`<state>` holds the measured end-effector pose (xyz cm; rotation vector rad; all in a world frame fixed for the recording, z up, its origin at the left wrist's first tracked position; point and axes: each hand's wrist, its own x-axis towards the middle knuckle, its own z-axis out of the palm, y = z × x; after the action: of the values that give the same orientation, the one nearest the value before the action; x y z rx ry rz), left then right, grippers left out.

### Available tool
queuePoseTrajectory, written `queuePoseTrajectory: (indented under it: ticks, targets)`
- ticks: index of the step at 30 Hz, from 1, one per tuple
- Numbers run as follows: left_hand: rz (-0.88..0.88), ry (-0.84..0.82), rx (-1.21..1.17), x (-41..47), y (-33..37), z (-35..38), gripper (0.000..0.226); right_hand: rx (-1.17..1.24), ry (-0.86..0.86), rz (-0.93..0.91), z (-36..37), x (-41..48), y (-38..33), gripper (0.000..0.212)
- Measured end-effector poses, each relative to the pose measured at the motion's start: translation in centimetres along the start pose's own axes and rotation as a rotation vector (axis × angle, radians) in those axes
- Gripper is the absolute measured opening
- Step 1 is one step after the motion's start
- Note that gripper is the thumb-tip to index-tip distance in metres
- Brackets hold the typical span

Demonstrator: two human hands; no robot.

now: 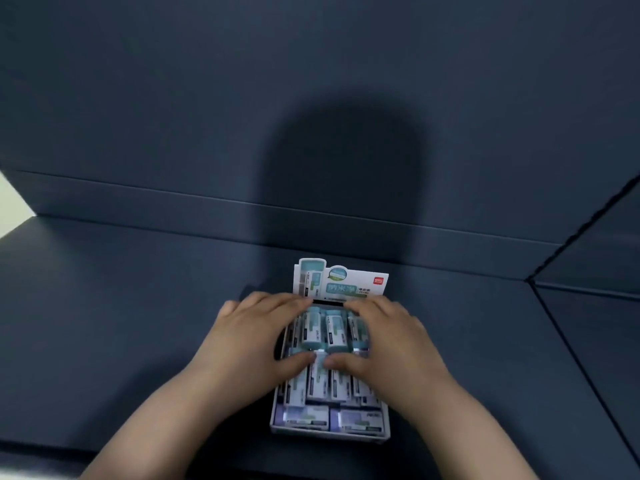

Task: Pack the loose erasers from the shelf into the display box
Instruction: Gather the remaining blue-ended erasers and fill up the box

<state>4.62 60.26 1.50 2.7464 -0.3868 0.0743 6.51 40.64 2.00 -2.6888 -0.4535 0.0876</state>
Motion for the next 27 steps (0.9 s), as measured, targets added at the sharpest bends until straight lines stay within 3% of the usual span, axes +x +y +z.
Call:
queuePoseTrajectory:
  ticks: [12, 20, 27]
  targets:
    - [0.059, 0.130, 0.053, -1.0, 1.2, -2.9, 0.053, 0.154, 0.174, 0.121, -2.2, -4.3, 1.4, 0.086]
    - [0.130, 0.054, 0.292, -0.7, 7.0, -1.5, 0.055, -0.135, 0.042, 0.044, -1.7, -5.0, 1.7, 0.083]
    - [0.136, 0.072, 0.350, 0.2, 12.4, 0.5, 0.059, -0.051, 0.023, -0.052, -3.6, -6.9, 6.3, 0.078]
